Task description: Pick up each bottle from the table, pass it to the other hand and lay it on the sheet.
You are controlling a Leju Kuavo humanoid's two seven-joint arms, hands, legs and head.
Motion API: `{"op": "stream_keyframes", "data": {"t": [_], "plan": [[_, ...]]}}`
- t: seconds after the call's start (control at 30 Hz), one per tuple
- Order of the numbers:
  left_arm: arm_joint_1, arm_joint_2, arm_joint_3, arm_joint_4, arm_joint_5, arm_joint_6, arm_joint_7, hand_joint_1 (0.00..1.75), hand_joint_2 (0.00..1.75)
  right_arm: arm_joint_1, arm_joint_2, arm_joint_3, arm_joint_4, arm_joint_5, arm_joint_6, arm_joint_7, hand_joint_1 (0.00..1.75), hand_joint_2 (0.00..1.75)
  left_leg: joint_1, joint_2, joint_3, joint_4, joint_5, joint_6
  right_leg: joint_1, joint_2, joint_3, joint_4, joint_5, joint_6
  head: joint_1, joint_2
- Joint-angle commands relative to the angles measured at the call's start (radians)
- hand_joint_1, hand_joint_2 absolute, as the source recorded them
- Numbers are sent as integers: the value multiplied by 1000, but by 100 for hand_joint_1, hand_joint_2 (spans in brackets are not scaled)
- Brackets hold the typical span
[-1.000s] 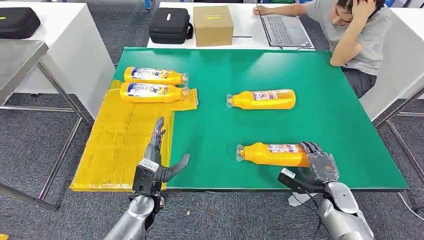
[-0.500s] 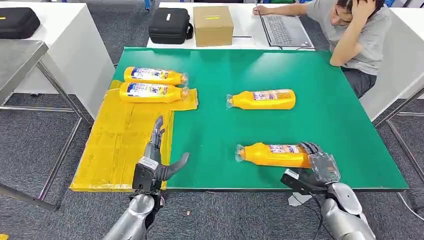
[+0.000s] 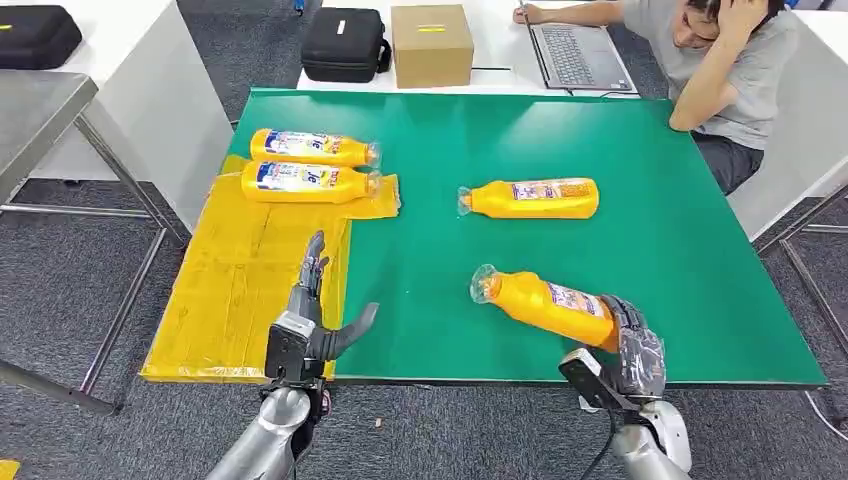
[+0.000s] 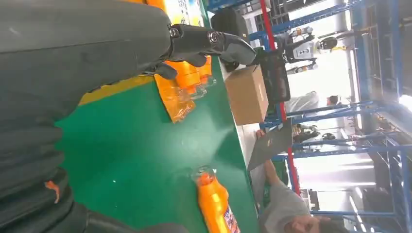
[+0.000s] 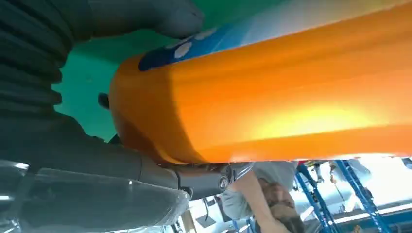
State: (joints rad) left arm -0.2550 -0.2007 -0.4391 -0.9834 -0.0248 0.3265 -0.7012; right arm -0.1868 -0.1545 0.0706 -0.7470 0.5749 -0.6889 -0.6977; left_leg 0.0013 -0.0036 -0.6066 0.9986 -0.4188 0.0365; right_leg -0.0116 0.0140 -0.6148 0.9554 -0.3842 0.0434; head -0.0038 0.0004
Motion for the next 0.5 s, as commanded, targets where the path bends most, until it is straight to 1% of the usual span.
{"op": "stream_keyframes", "data": {"t": [0.03, 0.1, 0.13, 0.17, 0.2, 0.23, 0.33, 0.4, 0.5], "plan": [[-41, -9, -5, 78, 47, 15, 3, 0, 175, 28, 64, -43, -195, -75, -9, 0, 175, 175, 0, 1, 3, 0, -2, -2, 0, -1, 3, 1, -3, -2, 0, 0], [-56, -34, 20, 140, 92, 7, 3, 0, 175, 45, 87, -73, -260, -78, -9, 0, 175, 175, 0, 0, 1, 0, -1, -1, 0, -1, 1, 1, -2, -2, 0, 0], [-64, -42, 20, 159, 98, 5, 3, 0, 175, 51, 100, -84, -289, -67, -9, 0, 175, 175, 0, 1, 3, 0, -3, -2, 0, -1, 3, 1, -3, -3, 0, 0], [-71, -47, 11, 177, 100, -5, 3, 0, 175, 56, 114, -84, -321, -44, -9, 0, 175, 175, 0, 0, 1, 0, -1, -1, 0, -2, 1, 0, -2, -2, 0, 0], [-77, -53, 6, 192, 106, -17, 3, 0, 175, 56, 127, -85, -332, -29, -9, 0, 175, 175, 0, 0, 2, 0, -2, -2, 0, -2, 2, 1, -3, -2, 0, 0], [-77, -53, 6, 192, 106, -17, 3, 0, 175, 56, 127, -85, -332, -29, -9, 0, 175, 175, 0, 0, 0, 0, -1, -1, 0, -2, 0, 0, -2, -2, 1, 0], [-77, -53, 6, 192, 106, -17, 3, 0, 175, 56, 127, -85, -332, -29, -9, 0, 175, 175, 0, 0, 3, 0, -2, -2, 0, -2, 2, 1, -3, -3, 0, 0], [-88, -59, -8, 230, 126, -64, 3, 0, 175, 60, 137, -45, -358, -32, -9, 0, 175, 175, 0, 0, 1, 0, -1, -1, 0, -2, 0, 0, -2, -2, 0, 0], [-112, -70, -39, 300, 127, -92, 3, 0, 175, 57, 180, -21, -385, 0, -9, 0, 175, 175, 0, 1, 2, 0, -2, -2, 0, -2, 2, 0, -3, -2, 0, 0]]}}
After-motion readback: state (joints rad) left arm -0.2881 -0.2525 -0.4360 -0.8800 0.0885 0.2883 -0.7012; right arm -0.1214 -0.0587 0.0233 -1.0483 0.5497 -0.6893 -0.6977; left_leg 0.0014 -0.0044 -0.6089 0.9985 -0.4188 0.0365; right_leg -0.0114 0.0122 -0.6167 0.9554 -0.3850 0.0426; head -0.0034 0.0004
